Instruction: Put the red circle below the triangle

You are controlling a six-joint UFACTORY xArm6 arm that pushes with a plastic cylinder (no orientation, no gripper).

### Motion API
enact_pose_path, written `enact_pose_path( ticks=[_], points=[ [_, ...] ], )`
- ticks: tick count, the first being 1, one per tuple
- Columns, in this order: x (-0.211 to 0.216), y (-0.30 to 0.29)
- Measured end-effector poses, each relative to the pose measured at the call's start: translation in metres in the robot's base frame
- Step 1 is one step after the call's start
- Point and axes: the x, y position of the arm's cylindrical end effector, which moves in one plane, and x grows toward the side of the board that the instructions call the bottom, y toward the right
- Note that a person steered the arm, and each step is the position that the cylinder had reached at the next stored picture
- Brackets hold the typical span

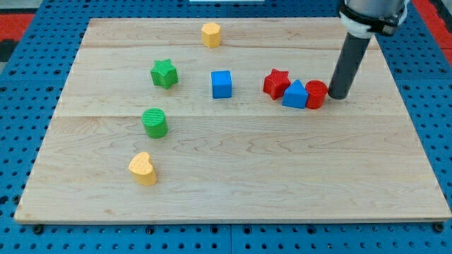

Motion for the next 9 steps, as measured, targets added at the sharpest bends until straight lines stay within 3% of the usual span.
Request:
enact_pose_path(
  ticks=[2, 3, 8, 9],
  points=[
    [-0.086, 0.005],
    [-0.039, 0.027],
    [-0.055, -0.003],
    [-0.006, -0.035]
  ],
)
